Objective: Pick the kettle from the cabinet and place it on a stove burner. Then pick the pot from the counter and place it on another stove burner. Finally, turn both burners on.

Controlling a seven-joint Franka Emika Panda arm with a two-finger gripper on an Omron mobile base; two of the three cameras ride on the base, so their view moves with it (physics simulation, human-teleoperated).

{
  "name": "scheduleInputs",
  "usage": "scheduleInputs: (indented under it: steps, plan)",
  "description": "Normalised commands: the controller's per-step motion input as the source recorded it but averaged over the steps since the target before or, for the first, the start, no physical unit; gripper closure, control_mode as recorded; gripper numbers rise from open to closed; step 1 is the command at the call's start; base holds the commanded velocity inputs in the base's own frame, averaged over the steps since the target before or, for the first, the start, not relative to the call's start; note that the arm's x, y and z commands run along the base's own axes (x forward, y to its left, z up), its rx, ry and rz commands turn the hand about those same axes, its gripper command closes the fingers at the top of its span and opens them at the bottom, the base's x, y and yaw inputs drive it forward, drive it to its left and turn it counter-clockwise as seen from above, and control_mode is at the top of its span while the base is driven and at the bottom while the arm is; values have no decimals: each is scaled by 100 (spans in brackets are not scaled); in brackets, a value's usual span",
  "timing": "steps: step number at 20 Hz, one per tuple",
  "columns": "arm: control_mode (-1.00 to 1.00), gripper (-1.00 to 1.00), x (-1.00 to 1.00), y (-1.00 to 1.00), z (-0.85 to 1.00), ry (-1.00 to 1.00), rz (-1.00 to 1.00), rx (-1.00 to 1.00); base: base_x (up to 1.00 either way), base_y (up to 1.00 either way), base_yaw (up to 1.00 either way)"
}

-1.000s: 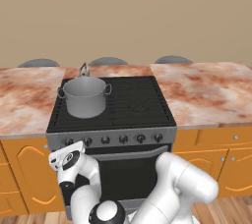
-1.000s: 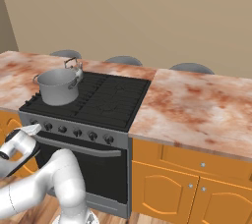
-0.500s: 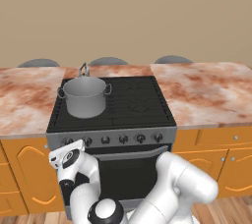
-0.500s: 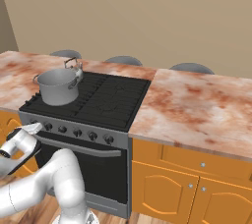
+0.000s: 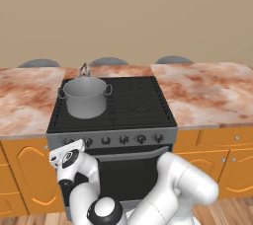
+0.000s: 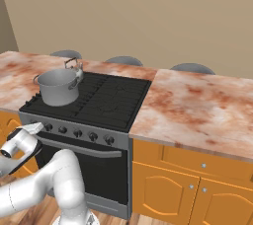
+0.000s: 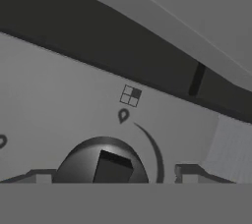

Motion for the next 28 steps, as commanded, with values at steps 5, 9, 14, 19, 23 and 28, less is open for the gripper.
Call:
scheduleInputs:
  steps: [5, 9, 14, 19, 23, 28]
  plan:
    - [-100, 100, 20, 0, 0, 0, 0, 0, 0, 0, 0]
    - [-100, 100, 13, 3, 0, 0, 0, 0, 0, 0, 0]
    - [-100, 100, 0, 1, 0, 0, 0, -10, 0, 0, 0]
    - [-100, 100, 0, 0, 0, 3, 1, -23, 0, 0, 0]
    - [-100, 100, 0, 3, 0, 1, 0, -26, 0, 0, 0]
    - [-100, 100, 0, 3, 0, 0, 0, -25, 0, 0, 0]
